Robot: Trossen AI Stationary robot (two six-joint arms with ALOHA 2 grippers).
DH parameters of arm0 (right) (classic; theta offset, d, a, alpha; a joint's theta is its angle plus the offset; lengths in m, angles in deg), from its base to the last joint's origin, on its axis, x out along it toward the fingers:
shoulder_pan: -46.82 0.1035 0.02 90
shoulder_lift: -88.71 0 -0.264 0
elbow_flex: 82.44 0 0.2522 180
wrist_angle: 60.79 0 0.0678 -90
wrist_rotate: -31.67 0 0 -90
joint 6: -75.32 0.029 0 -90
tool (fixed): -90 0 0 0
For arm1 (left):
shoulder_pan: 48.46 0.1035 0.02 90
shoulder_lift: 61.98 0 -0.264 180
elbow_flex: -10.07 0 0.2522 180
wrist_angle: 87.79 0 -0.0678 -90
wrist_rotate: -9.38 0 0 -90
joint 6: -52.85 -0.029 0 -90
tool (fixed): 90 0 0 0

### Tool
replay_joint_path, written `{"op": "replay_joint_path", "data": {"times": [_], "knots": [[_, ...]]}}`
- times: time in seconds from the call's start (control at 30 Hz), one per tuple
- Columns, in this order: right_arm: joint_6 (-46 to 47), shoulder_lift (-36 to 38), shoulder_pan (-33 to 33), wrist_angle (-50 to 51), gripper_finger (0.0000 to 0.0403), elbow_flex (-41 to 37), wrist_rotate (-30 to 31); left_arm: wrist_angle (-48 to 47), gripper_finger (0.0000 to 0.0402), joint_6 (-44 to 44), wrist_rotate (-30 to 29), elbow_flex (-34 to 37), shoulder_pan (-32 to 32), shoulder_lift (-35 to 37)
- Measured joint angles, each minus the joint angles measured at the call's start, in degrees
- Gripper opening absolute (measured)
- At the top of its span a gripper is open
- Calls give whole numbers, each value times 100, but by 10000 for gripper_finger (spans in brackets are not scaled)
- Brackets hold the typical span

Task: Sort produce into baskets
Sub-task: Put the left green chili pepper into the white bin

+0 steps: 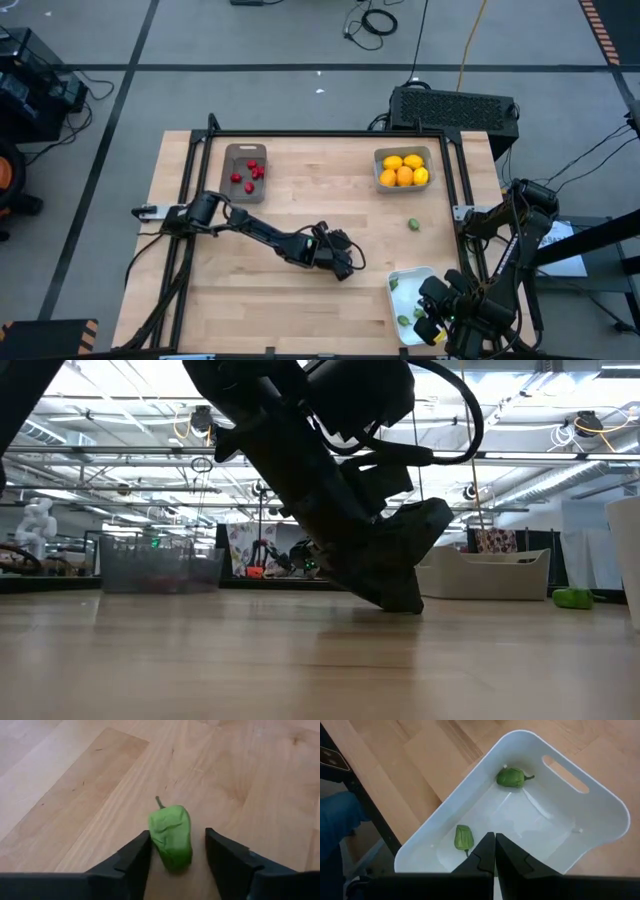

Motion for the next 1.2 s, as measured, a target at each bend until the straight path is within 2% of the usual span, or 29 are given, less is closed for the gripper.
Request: {"op": "replay_joint_path", "data": {"times": [0.23,0.5,0.7,0.87,1.03,1.2], "knots": [[0,0,0,-50,4,0,-3,191,139,-447,-21,10,-33,5],[0,0,2,-59,4,0,-3,1430,102,-1771,114,24,-346,4],[-12,0,2,-61,4,0,-3,2360,104,-2687,613,23,-599,7],[-44,0,0,-61,4,0,-3,3400,108,-2851,1355,18,-786,11],[-44,0,0,-54,4,0,-1,4226,109,-2834,1472,-19,-866,17],[-44,0,2,-52,4,0,3,4262,109,-2804,1619,-357,-844,-9]]}}
